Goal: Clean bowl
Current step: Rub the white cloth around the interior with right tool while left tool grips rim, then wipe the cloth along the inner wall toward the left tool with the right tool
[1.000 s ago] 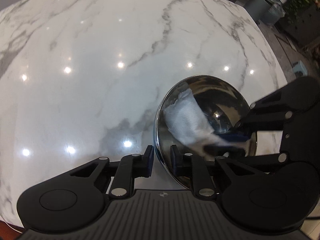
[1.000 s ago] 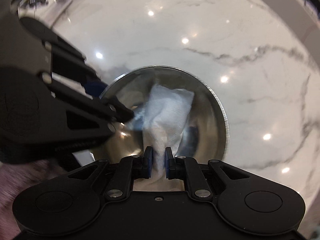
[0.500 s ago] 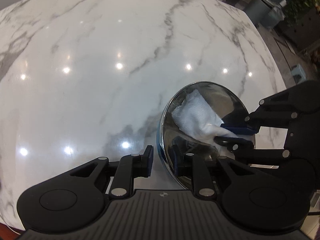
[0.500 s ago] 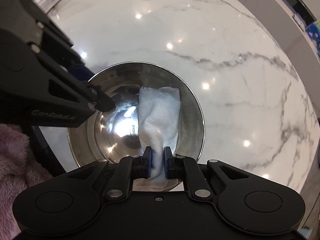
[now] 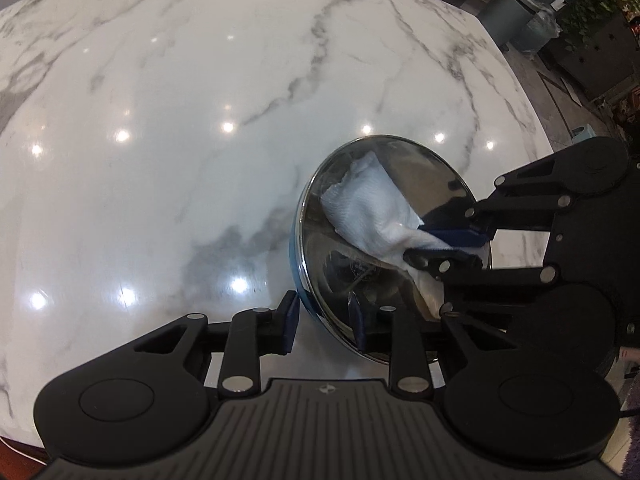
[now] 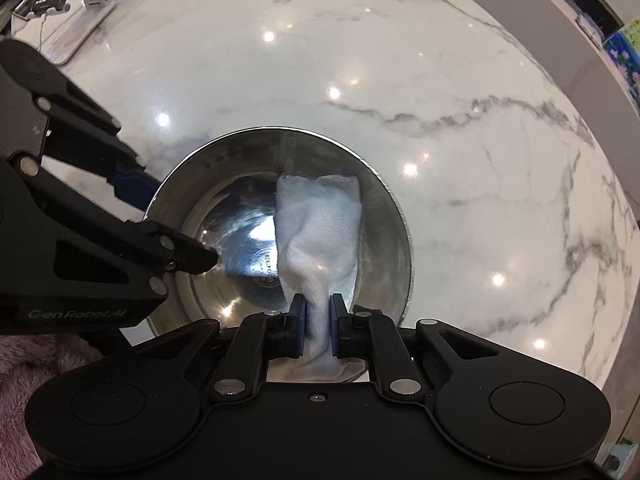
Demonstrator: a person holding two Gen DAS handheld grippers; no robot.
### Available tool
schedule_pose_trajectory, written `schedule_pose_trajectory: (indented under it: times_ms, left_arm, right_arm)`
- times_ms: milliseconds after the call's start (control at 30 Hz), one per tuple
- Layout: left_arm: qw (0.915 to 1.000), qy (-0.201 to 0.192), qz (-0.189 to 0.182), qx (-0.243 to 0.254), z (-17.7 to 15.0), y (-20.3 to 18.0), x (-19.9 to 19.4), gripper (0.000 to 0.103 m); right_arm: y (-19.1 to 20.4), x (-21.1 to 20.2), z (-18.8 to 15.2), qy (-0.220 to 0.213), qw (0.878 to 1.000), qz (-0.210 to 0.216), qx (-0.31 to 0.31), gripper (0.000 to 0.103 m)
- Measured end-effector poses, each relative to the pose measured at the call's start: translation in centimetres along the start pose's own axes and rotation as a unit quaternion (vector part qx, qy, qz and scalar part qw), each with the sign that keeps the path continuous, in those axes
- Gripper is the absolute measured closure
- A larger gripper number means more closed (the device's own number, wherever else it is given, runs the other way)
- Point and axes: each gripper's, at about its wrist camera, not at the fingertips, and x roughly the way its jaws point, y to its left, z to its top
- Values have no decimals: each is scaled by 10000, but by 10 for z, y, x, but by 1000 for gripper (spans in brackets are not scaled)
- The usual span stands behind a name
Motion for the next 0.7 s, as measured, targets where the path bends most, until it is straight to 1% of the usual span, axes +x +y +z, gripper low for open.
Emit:
schedule_pose_trajectory:
  times_ms: [67,167,233,467,700]
  left_arm:
    - [10000,1,57,-3,2,2,2,79]
    - [10000,14,96,22,1,1,3,80]
    - [9999,18,120,45,1,1,4,82]
    - [9996,39,229,164,3,0,4,85]
    - [9979,-56,464,451,3,-5,3,85]
  right_arm:
    - [-2,3,2,-5,9998,169,55,92]
    - [3,6,7,-31,9981,576,219,92]
    - [2,9,10,-54,9972,703,231,92]
    - [-11,19,15,19,9964,775,329,92]
    - [-28,36,23,52,9978,617,235,92]
